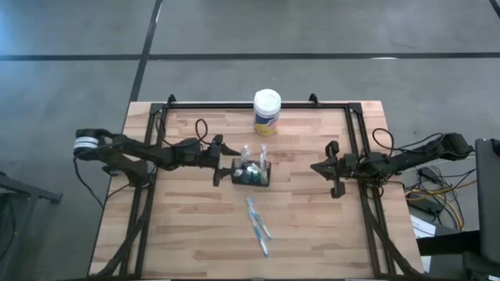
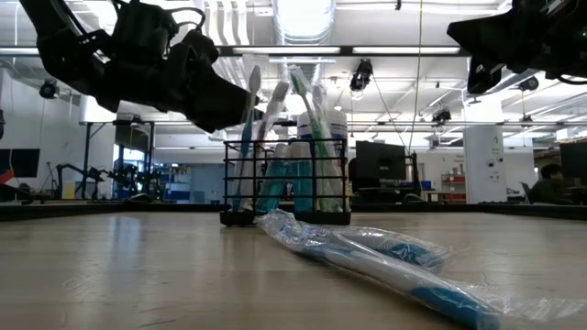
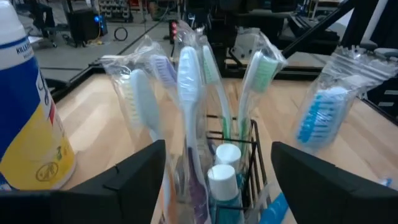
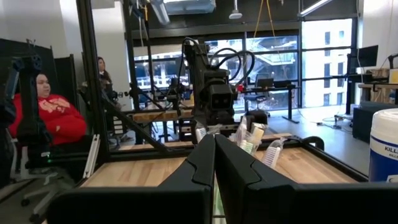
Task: Pick & Place toothbrushing station
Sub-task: Put the right blue toothbrush into the wire organizer
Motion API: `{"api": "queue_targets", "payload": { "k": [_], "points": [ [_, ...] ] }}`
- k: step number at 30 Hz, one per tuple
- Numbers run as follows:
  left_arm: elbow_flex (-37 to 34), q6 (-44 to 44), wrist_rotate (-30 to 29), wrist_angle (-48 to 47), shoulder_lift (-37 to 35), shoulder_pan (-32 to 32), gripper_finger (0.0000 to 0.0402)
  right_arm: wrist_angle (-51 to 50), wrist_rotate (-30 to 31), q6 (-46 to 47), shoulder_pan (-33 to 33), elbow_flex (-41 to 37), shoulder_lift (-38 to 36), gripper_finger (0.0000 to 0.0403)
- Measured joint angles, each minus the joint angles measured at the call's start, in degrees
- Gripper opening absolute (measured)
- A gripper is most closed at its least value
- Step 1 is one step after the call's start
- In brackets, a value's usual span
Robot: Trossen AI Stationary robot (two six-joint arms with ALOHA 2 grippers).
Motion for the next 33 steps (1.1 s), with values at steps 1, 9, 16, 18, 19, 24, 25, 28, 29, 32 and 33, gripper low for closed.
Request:
{"api": "queue_targets", "payload": {
  "k": [1,9,16,18,19,24,25,28,29,32,33],
  "points": [
    [0.0,0.2,0.0,0.0,-0.1,0.0,0.0296,0.0,0.0,0.0,0.0,0.0,0.0,0.0008],
    [0.0,1.0,0.0,-2.5,-6.7,0.0,0.0291,0.0,0.0,0.1,0.0,0.0,0.0,0.0008],
    [0.0,1.8,0.0,-22.6,-26.8,0.0,0.0288,-0.2,-0.1,-0.1,0.0,0.0,0.0,0.0008],
    [0.0,1.8,0.6,-31.1,-34.5,-0.1,0.0274,-0.2,-0.2,-0.1,0.0,0.0,0.0,0.0008],
    [0.3,1.8,1.1,-36.0,-38.8,-0.1,0.0262,-0.2,-0.3,-0.1,0.0,0.0,0.1,0.0008],
    [0.7,2.0,2.7,-55.1,-56.4,-0.1,0.0141,-0.3,-3.0,-0.7,0.0,0.0,0.1,0.0008],
    [0.7,2.2,3.0,-57.3,-59.1,-0.1,0.0111,-0.3,-3.0,-0.6,0.0,0.0,0.1,0.0008],
    [0.2,2.2,3.3,-61.1,-66.4,-0.2,0.0023,-0.3,-3.0,-0.3,0.0,0.1,0.1,0.0008],
    [-0.3,2.1,3.3,-60.5,-68.4,-0.2,0.0014,-0.3,-3.0,-0.3,0.0,0.4,0.1,0.0008],
    [-3.3,1.8,3.2,-61.2,-73.4,-0.2,0.0008,-0.3,-3.0,0.4,0.0,1.8,0.5,0.0008],
    [-4.3,1.6,3.0,-60.5,-75.0,-0.2,0.0005,-0.5,-3.0,0.8,0.0,2.5,0.8,0.0008]
  ]
}}
